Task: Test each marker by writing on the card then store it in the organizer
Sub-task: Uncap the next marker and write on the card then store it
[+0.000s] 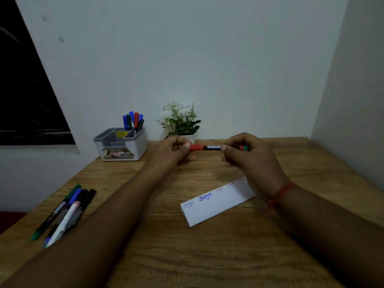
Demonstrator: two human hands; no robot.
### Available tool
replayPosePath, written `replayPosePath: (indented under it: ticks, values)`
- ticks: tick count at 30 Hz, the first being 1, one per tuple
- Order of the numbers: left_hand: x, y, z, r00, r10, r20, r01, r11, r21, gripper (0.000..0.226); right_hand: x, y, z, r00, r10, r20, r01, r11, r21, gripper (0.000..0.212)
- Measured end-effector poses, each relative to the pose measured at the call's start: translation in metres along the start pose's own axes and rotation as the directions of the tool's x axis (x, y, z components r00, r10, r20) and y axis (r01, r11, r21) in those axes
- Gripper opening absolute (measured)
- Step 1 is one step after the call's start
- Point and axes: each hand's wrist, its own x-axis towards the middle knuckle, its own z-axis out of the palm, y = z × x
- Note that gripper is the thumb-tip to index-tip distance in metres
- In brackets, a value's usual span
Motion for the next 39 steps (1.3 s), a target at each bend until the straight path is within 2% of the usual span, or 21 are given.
replayPosePath:
  ticks: [2,3,7,10,14,16,18,20,21,23,26,29,31,35,37,39]
  values:
    - [-0.006,-0.013,0.002,0.992,0.056,0.114,-0.083,0.966,0.247,0.01,0.004,0.0,-0.002,0.998,0.059,-0.012,-0.056,0.979,0.194,0.005]
    - [-0.008,-0.017,0.004,0.983,0.069,0.17,-0.118,0.948,0.297,0.01,0.004,0.002,-0.002,0.996,0.085,0.007,-0.084,0.967,0.239,0.006]
    - [-0.01,-0.022,0.015,0.947,0.168,0.272,-0.254,0.912,0.321,0.011,-0.004,0.01,0.006,0.986,0.126,0.108,-0.141,0.979,0.147,0.007]
    - [-0.008,-0.024,0.015,0.942,0.176,0.284,-0.275,0.892,0.358,0.014,-0.005,0.013,0.007,0.985,0.127,0.119,-0.134,0.989,0.055,0.008]
    - [-0.002,-0.023,0.012,0.938,0.146,0.313,-0.247,0.917,0.314,0.019,-0.008,0.009,0.01,0.993,0.101,0.063,-0.097,0.993,-0.066,0.009]
    - [0.001,-0.023,0.008,0.949,0.105,0.296,-0.21,0.913,0.35,0.02,-0.008,0.005,0.01,0.997,0.075,0.014,-0.073,0.992,-0.104,0.006]
    - [0.004,-0.024,-0.007,0.985,0.047,0.168,-0.116,0.894,0.433,0.02,0.0,-0.002,-0.002,0.992,0.04,-0.117,-0.045,0.998,-0.037,0.004]
    - [0.004,-0.026,-0.023,1.0,0.023,-0.009,-0.018,0.926,0.377,0.022,0.01,-0.011,-0.019,0.975,0.034,-0.221,-0.013,0.996,0.093,0.005]
    - [0.004,-0.026,-0.025,0.998,0.032,-0.053,-0.011,0.939,0.343,0.022,0.011,-0.013,-0.023,0.973,0.039,-0.227,-0.016,0.995,0.1,0.004]
    - [0.003,-0.028,-0.013,0.998,0.067,-0.008,-0.058,0.909,0.412,0.017,0.006,-0.007,-0.018,0.984,0.053,-0.167,-0.052,0.999,0.008,0.003]
    - [0.002,-0.034,0.009,0.987,0.077,0.141,-0.146,0.789,0.596,0.014,-0.005,0.007,0.0,0.999,0.027,-0.044,-0.033,0.989,-0.147,0.003]
    - [0.007,-0.041,0.005,0.977,0.065,0.204,-0.188,0.714,0.675,0.019,-0.006,0.016,0.003,1.0,0.002,-0.011,-0.004,0.968,-0.25,0.007]
    - [0.006,-0.042,0.0,0.972,0.036,0.233,-0.193,0.69,0.698,0.027,-0.005,0.021,0.002,1.0,0.015,-0.014,-0.018,0.957,-0.288,0.008]
    - [0.005,-0.036,-0.016,0.96,-0.1,0.263,-0.143,0.63,0.764,0.066,0.0,0.029,-0.003,0.993,0.117,-0.001,-0.114,0.966,-0.231,0.009]
    - [0.005,-0.033,-0.024,0.932,-0.191,0.309,-0.152,0.57,0.808,0.091,0.005,0.032,-0.006,0.985,0.168,0.028,-0.159,0.968,-0.192,0.011]
    - [0.003,-0.031,-0.026,0.887,-0.264,0.379,-0.196,0.528,0.826,0.104,0.009,0.034,-0.008,0.981,0.18,0.072,-0.164,0.97,-0.181,0.011]
